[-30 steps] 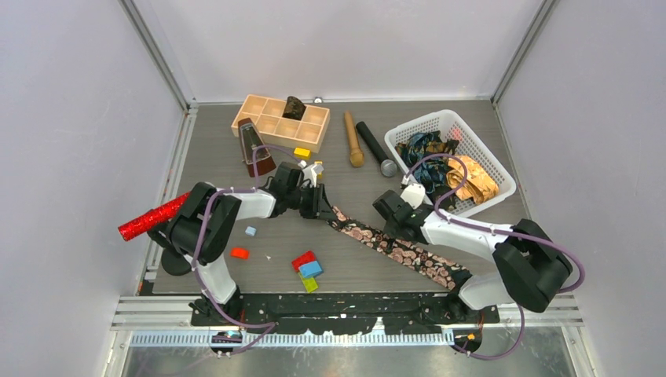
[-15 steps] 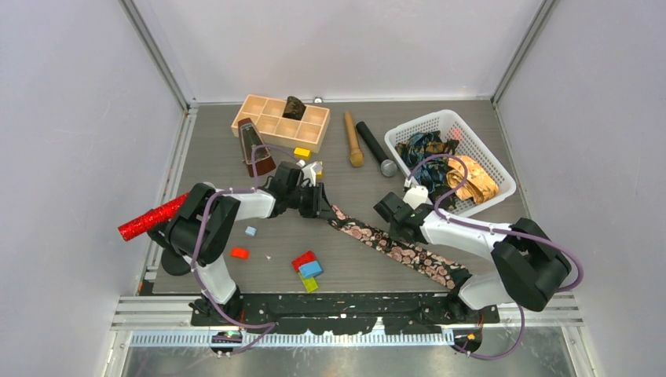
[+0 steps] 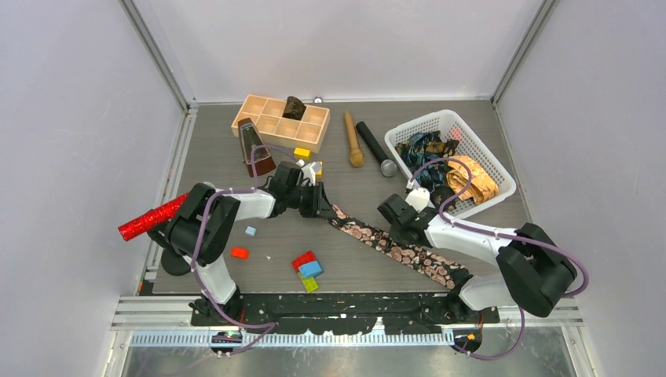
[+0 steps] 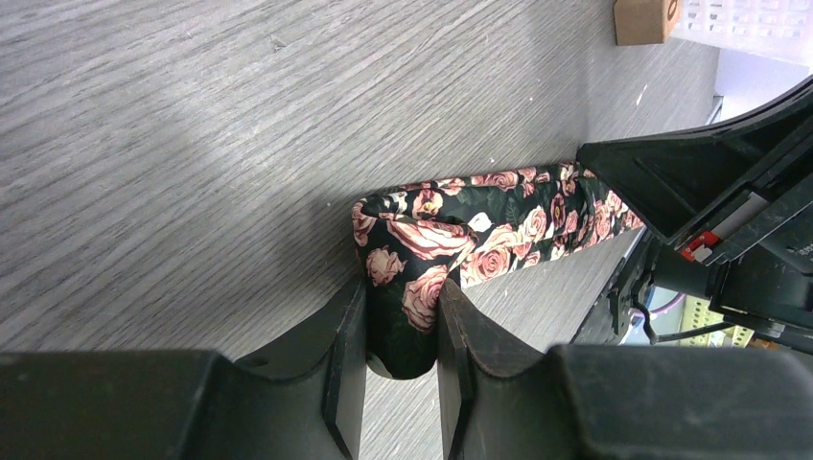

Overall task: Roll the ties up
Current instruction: Roll the tie at the center of the board.

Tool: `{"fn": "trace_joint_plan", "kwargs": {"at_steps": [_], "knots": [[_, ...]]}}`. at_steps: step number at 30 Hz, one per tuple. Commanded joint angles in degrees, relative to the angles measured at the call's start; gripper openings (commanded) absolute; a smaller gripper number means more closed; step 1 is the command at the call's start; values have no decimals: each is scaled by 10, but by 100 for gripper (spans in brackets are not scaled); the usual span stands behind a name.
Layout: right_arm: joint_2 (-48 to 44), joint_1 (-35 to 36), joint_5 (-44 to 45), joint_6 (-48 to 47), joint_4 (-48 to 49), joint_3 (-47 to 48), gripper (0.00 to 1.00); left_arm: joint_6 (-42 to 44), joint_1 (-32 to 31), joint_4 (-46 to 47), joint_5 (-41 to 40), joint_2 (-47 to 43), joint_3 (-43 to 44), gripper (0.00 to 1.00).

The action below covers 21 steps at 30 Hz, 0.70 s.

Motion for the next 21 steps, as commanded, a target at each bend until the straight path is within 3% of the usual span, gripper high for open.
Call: {"fn": "trace_joint_plan", "kwargs": {"at_steps": [1, 13, 21], "knots": [[-11, 13, -65, 18, -23, -27, 16, -9, 4, 19, 4, -22, -1, 23], [-36, 42, -69, 42, -35, -39, 15, 15, 7, -16, 0, -26, 15, 23], [-36, 42, -48, 37, -43, -22, 15, 43, 2, -56, -47, -49, 25, 22]]}}
